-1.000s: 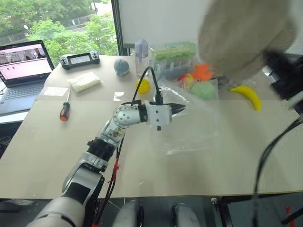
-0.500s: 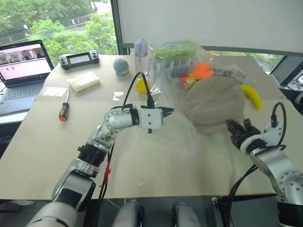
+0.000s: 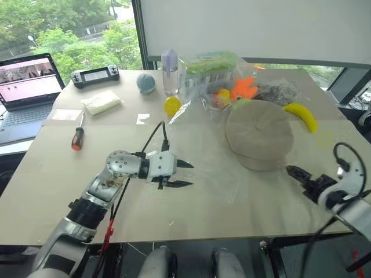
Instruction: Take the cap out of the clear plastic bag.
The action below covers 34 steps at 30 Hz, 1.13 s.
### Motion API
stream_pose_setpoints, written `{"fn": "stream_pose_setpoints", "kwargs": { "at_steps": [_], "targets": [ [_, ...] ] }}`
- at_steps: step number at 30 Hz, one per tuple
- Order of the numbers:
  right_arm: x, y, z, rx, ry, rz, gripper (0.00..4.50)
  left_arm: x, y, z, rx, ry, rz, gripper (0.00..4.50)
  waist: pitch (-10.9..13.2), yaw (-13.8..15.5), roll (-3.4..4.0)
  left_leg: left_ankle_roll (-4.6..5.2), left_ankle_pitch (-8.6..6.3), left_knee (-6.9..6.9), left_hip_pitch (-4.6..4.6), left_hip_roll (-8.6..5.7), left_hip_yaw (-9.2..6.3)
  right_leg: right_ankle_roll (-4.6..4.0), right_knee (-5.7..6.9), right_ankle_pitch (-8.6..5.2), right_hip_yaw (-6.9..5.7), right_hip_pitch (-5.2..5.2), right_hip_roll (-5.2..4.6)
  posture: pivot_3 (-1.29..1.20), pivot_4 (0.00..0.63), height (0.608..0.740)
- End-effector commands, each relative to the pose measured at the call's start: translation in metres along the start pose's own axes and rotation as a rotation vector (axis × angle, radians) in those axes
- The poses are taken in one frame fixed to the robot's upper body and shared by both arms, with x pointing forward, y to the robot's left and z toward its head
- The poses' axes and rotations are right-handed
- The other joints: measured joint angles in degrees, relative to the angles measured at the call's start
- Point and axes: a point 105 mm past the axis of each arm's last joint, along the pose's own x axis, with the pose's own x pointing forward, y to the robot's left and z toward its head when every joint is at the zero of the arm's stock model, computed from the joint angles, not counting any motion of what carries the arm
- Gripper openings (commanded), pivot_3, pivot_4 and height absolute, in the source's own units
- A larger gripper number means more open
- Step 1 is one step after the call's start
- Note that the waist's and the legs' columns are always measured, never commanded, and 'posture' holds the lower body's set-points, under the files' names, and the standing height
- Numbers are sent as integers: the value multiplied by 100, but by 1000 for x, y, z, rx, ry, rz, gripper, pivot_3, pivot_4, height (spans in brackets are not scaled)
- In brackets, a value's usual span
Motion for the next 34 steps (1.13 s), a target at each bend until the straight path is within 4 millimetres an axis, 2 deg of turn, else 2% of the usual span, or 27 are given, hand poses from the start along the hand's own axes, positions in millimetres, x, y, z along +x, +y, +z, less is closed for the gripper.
{"fn": "stream_pose_setpoints", "kwargs": {
  "at_steps": [1, 2, 4, 6, 8, 9, 12, 14, 16, 19, 21, 24, 26, 29, 32, 34],
  "targets": [
    [-13, 20, 13, -167, -11, 116, 4500, -28, 16, 23, -244, -105, 14, 4100, 0, -9, 0, 0, 0, 2, 0, 4, 0, -1, 1, 0, 0, 0, 5, 0, 150, 740],
    [-15, 23, 13, -199, -9, 130, 4500, -35, 21, 25, -311, -130, 26, 4388, 0, -11, 0, -1, 1, 2, 1, 12, 0, -2, 1, 1, 1, -1, 13, 0, 150, 740],
    [-17, 24, 10, -266, -3, 132, 4500, -47, 29, 30, -403, -189, 59, 4483, 0, -15, 0, -2, 1, 4, 1, 18, 0, -3, 0, 2, 4, -1, 25, 0, 150, 740],
    [-20, 20, 8, -448, -49, 79, 4500, -66, 61, 24, -496, -304, 278, 4483, -2, -2, 3, -4, 2, 3, 1, 18, 0, -3, 1, 2, 6, -2, 26, 0, 150, 740],
    [-18, 5, 13, -615, -119, -39, 4500, -87, 95, 9, -556, -389, 570, 4483, -2, 29, 3, -5, 3, 5, 1, 17, 0, -1, 0, 1, 6, -2, 26, 0, 150, 740],
    [-17, -1, 15, -657, -144, -82, 4500, -94, 104, 3, -567, -406, 669, 4483, -2, 32, 3, -7, 4, 8, -1, 14, 0, -1, 1, 1, 6, -2, 26, 0, 150, 740],
    [-13, -25, 27, -660, -246, -237, 4500, -109, 122, -37, -538, -259, 992, 4483, 2, 33, -11, -10, 5, 15, 4, 8, 1, 0, -4, 4, 6, 10, 26, 0, 150, 740],
    [-12, -27, 32, -603, -337, -297, 4500, -110, 119, -59, -440, -113, 1100, 4483, 3, 30, -14, -14, 7, 15, 6, 3, 2, -1, -1, 6, 9, 12, 23, 0, 150, 740],
    [-11, -32, 31, -559, -387, -358, 4500, -111, 117, -69, -420, -84, 1175, 4483, 3, 20, -14, -26, 13, 2, 7, 7, 5, -6, -2, 9, 12, 4, 25, 0, 150, 740],
    [-8, -43, 11, -644, -384, -460, 4500, -102, 108, -78, -284, 3, 1233, 4483, 3, 73, -14, -71, 39, -9, -2, 8, 6, -11, 0, 12, 12, -15, 20, 0, 150, 740],
    [-4, -44, 0, -684, -372, -472, 4500, -96, 101, -81, -239, 3, 1233, 4483, 2, 84, -14, -73, 40, -22, -2, 2, 7, -11, -2, 12, 9, -19, 11, 0, 150, 740],
    [2, -44, -17, -719, -382, -479, 4500, -84, 84, -98, -201, 31, 1237, 4483, 1, 63, -11, -73, 40, -36, 1, -4, 11, -11, -4, 12, 7, -24, -1, 0, 150, 740],
    [5, -46, -31, -739, -370, -486, 4500, -81, 75, -111, -190, 31, 1310, 4483, -3, 48, -6, -73, 39, -43, 8, -5, 15, -11, -4, 11, 8, -21, -5, 0, 150, 740],
    [11, -49, -46, -765, -345, -487, 4500, -80, 66, -115, -204, -52, 1451, 4483, -15, 45, -9, -43, 21, -45, 28, -4, 19, -11, -5, 11, 7, -9, -8, 0, 150, 740],
    [14, -51, -50, -760, -342, -482, 4500, -71, 59, -122, -217, -47, 1426, 4483, -66, 42, -3, -24, 7, -56, 75, 0, 21, -11, -15, 11, 7, 8, -15, 0, 150, 740],
    [15, -52, -49, -765, -342, -484, 4500, -70, 55, -129, -237, -39, 1406, 4483, -78, 40, -3, -53, -18, -58, 109, 7, 23, -13, -24, 8, 3, 70, -15, 0, 150, 740]
  ]
}}
